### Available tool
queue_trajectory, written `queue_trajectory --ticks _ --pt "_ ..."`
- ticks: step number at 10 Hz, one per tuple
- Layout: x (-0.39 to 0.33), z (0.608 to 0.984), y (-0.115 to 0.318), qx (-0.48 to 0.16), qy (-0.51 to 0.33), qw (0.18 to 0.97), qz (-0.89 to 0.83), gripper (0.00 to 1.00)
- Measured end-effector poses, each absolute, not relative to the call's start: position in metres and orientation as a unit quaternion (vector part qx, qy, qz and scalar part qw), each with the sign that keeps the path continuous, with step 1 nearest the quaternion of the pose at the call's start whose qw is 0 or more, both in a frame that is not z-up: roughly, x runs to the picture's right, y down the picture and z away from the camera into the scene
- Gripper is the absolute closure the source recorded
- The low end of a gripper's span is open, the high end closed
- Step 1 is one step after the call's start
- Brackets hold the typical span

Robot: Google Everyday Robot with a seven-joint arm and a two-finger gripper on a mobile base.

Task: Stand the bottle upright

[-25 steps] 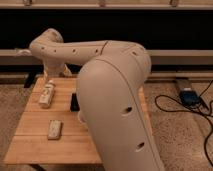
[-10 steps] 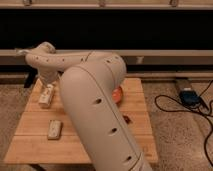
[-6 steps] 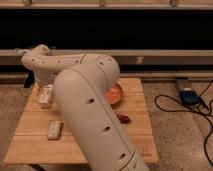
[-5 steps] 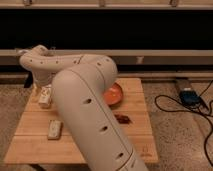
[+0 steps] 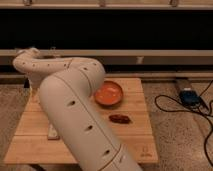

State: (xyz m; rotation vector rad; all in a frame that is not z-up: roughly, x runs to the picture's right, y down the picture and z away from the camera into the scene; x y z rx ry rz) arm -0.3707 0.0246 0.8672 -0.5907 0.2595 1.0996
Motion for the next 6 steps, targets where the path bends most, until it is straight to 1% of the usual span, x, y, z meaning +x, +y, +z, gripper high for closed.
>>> queue_trajectory --ticks 6 --pt "-0.4 0.911 0.042 -0.263 0.152 0.803 0.513 0.2"
